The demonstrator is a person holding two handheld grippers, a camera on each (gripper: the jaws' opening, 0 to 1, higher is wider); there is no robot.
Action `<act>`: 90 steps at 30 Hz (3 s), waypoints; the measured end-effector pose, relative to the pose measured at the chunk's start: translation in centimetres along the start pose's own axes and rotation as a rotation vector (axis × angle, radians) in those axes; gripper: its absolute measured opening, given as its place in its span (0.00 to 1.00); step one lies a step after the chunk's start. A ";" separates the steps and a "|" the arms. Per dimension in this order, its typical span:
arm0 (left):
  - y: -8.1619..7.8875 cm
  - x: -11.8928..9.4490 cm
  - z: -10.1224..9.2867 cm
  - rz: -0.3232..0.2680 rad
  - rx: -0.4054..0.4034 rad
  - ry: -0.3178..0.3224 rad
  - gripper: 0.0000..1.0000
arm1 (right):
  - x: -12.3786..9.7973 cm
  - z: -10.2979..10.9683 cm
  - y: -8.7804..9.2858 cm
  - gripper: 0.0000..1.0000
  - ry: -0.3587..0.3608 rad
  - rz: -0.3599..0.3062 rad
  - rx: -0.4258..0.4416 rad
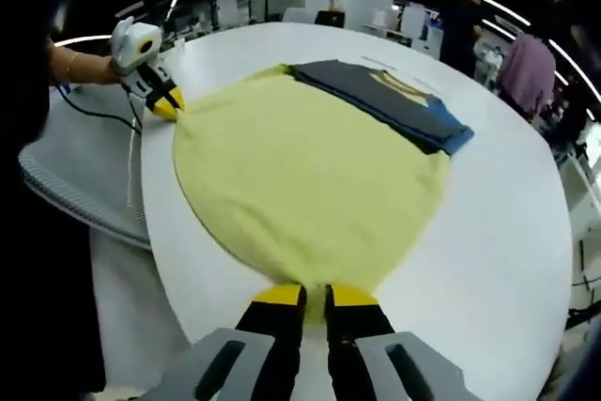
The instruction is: Fold the garment on the visible template until the final outline fits inside the template.
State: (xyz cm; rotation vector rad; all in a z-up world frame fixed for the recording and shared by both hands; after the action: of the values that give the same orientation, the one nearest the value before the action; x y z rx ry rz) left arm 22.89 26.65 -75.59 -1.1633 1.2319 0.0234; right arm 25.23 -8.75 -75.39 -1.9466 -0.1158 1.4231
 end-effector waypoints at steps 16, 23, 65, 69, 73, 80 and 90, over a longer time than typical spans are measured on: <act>-2.3 -2.0 0.2 0.051 -0.123 -0.044 0.00 | -1.8 -0.4 -1.8 0.00 0.009 -0.001 0.075; -3.3 -3.1 0.2 0.084 -0.172 -0.056 0.00 | -2.9 -0.6 -3.1 0.00 0.006 -0.011 0.105; -7.7 -8.8 -0.6 0.134 -0.229 0.029 0.00 | -8.8 0.2 -8.2 0.00 -0.075 0.060 0.075; -8.5 -8.8 0.0 0.127 -0.214 0.012 0.00 | -8.8 -0.6 -8.6 0.00 -0.061 0.056 0.073; -9.3 -8.8 0.8 0.116 -0.192 -0.026 0.00 | -8.9 -1.5 -9.3 0.00 -0.042 0.046 0.057; -11.4 -8.7 2.2 0.051 -0.168 -0.094 0.00 | -8.6 -3.9 -10.6 0.00 0.020 0.018 0.028; -14.6 -7.8 5.0 -0.069 -0.109 -0.211 0.00 | -7.7 -7.8 -12.6 0.00 0.133 -0.025 0.017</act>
State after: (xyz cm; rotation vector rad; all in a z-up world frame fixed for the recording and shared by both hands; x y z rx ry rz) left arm 31.69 27.48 -60.72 -1.2635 1.0134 0.1593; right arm 33.05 -6.73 -60.83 -2.0129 -0.0665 1.2704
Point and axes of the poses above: the point that each gripper's makers call its tool centre point, and the gripper's own axes: x roughly forward along the fingers, z roughly to its left, y roughly out of its underside, the point moved 6 cm from there along -x, roughly backward along the fingers, and after that the axes turned 11 degrees about -x, right-handed, at the moved point
